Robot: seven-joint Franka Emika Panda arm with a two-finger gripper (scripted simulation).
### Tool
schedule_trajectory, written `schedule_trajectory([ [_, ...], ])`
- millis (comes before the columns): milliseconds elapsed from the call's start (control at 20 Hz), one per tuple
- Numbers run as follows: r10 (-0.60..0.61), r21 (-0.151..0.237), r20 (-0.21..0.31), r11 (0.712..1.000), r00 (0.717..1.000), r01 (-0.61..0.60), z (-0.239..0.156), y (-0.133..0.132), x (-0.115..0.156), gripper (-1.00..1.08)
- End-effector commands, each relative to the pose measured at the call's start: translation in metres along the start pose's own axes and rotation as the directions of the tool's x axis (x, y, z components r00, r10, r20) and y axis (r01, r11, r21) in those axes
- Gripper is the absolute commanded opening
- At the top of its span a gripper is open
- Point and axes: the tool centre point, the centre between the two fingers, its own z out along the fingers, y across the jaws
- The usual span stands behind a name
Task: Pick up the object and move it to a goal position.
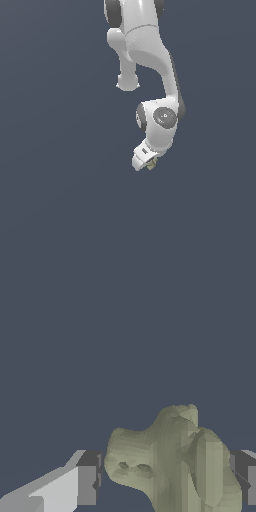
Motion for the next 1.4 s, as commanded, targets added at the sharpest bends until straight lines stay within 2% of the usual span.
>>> schedule_trajectory([
  [0, 0.0, 0.0, 0.0, 1.0, 1.0, 0.0, -0.004, -0.004, -0.013, -1.0],
  [750, 0.0, 0.0, 0.0, 1.0, 1.0, 0.0, -0.028, -0.025, -0.093, -1.0],
  [1050, 0.0, 0.0, 0.0, 1.0, 1.0, 0.0, -0.034, -0.029, -0.111, -1.0],
  [1350, 0.0, 0.0, 0.0, 1.0, 1.0, 0.0, -0.036, -0.031, -0.117, -1.0],
])
